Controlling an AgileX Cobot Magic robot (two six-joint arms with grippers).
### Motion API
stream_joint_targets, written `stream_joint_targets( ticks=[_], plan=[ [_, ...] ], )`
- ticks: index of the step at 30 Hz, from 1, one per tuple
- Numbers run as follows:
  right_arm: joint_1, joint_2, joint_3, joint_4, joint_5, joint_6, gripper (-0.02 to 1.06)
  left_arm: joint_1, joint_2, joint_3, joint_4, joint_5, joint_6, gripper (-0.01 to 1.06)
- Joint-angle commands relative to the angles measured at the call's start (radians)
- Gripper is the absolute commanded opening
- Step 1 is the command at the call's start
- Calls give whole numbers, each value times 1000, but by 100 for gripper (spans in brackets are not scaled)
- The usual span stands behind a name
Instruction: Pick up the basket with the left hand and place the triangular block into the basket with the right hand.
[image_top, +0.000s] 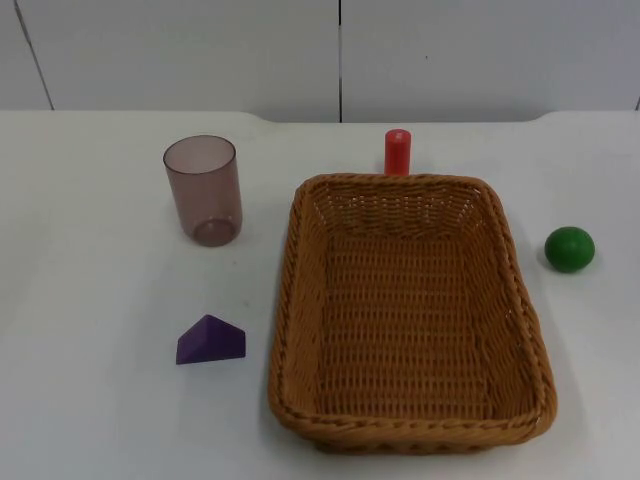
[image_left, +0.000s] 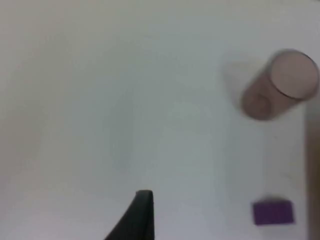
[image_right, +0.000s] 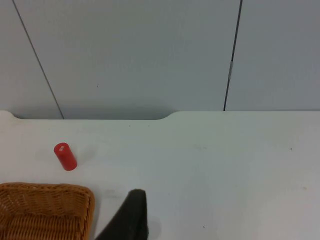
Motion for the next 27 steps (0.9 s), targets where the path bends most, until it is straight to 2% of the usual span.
stream_joint_targets(
  ticks=[1, 3, 6, 7, 11, 12, 16, 19, 24, 27],
  plan=[
    [-2, -3, -9, 3, -17, 2, 105, -31, 34, -4, -66, -5, 35, 105],
    [-2, -3, -9, 3, -17, 2, 105, -60, 57, -4, -78, -10, 35, 105],
    [-2, -3, -9, 3, -17, -1, 105, -205, 160, -4, -129, -83, 28, 105],
    [-2, -3, -9, 3, -17, -1, 105, -205, 160, -4, -129, -83, 28, 105],
    [-2, -3, -9, 3, -17, -1, 105, -365, 296, -4, -214, -173, 28, 105],
    [-2, -3, -9, 3, -17, -1, 105, -365, 296, -4, -214, -173, 28, 105],
    [-2, -3, -9, 3, -6, -11, 105, -472, 433, -4, -302, -268, 28, 105],
    [-2, -3, -9, 3, 3, -29, 105, -483, 484, -9, -329, -293, 28, 105],
    [-2, -3, -9, 3, 9, -34, 105, -483, 601, -66, -361, -277, 61, 105],
    [-2, -3, -9, 3, 9, -34, 105, -483, 700, -159, -361, -243, 82, 105]
  ],
)
